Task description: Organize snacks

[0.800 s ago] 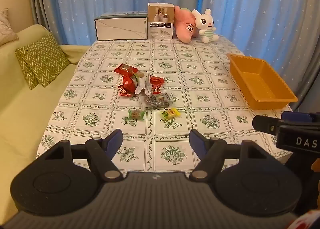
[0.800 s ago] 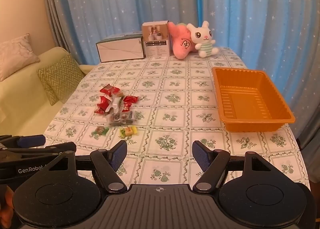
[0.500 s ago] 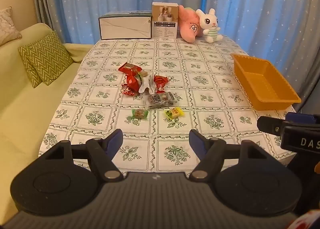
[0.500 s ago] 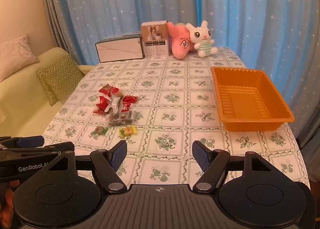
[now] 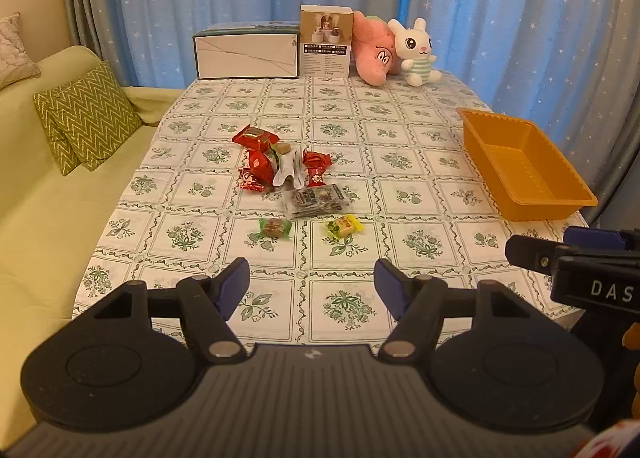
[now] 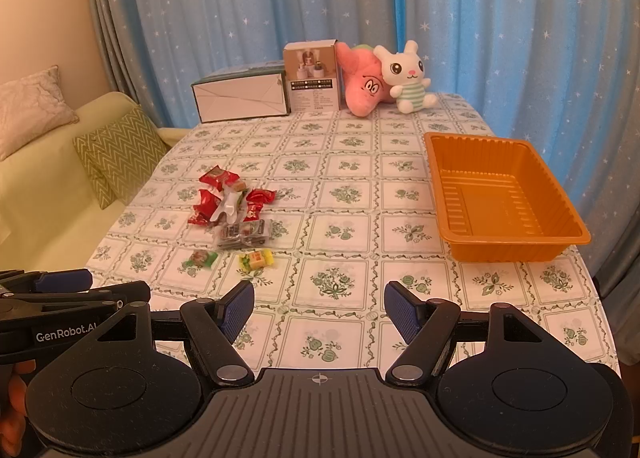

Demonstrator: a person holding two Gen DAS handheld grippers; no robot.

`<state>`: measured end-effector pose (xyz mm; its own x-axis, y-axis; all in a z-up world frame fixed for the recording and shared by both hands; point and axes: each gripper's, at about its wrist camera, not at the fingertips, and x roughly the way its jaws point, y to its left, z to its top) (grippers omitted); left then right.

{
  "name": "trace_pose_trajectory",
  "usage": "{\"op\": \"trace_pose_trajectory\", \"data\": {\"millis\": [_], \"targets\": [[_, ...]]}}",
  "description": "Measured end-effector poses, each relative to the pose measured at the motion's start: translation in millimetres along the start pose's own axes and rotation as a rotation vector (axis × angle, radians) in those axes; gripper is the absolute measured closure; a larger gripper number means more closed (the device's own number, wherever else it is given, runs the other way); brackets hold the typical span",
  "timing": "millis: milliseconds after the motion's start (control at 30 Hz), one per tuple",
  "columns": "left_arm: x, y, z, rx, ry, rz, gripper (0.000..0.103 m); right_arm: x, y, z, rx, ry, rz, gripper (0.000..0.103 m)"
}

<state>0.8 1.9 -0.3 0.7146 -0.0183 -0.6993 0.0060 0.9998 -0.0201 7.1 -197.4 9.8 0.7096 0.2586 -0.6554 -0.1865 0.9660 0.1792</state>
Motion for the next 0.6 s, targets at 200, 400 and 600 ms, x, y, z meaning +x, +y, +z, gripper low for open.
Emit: {"op": "trace_pose_trajectory", "data": {"millis": [200, 400, 600], "targets": [[-1.8, -0.2, 1.7, -0.001, 0.000, 0.001, 0.037, -0.6, 1.8, -0.5, 0.000, -0.001, -0.001, 0.031], [-2.4, -0.1, 3.0, -0.002, -0.001, 0.000, 0.037, -1.7, 1.9, -0.5, -0.001, 0.000, -0.002, 0.031], [-3.1, 0.1, 3.8, -0.002, -0.002, 0.000, 0.037, -1.0, 2.2, -0.3, -0.001, 0.000, -0.002, 0.031]]}}
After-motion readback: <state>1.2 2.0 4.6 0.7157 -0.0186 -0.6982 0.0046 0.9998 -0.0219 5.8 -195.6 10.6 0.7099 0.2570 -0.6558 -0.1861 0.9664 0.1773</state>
